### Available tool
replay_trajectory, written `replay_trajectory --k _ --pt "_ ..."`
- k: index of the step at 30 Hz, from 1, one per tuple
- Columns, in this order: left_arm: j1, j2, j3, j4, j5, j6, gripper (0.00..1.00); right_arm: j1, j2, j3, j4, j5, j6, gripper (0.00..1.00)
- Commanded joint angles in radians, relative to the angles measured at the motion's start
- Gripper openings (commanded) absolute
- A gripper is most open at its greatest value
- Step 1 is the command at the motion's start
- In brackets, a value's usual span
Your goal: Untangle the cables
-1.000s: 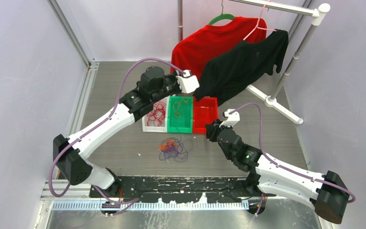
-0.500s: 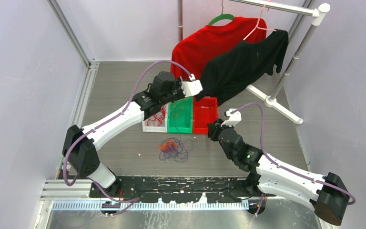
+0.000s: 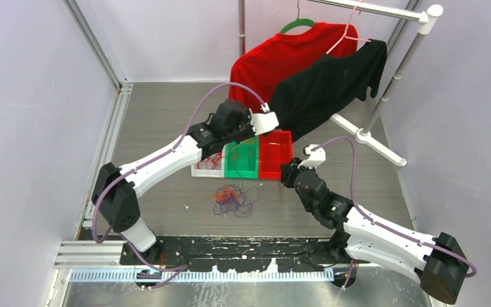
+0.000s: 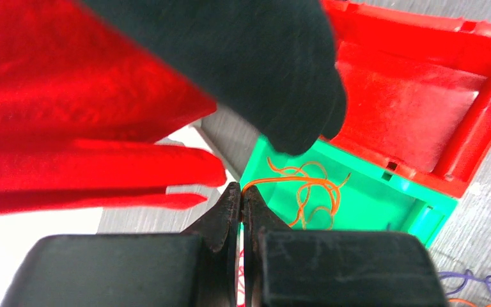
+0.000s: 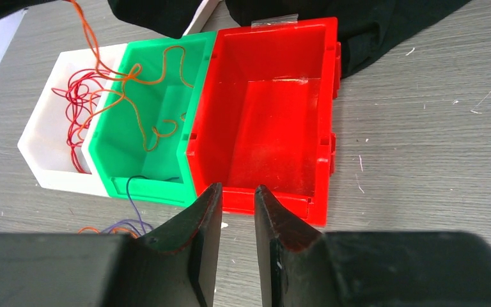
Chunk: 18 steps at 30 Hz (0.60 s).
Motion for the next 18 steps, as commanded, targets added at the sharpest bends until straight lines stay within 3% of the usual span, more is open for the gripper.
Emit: replay_trajectory --k 1,8,18 --pt "-0.047 0.036 0.113 -0.010 0.024 0.000 0.00 -0.011 0.000 0.005 0.021 -0.007 0.025 0.30" --pt "-0.073 0.085 0.206 -0.032 0.014 -0.011 0.00 -0.020 -0.014 0.002 0.007 -0.020 0.029 0.30" --pt "-0.042 0.090 0.143 -0.019 -0.014 -0.058 0.00 -0.030 -0.047 -0.021 -0.007 -0.020 0.038 0.29"
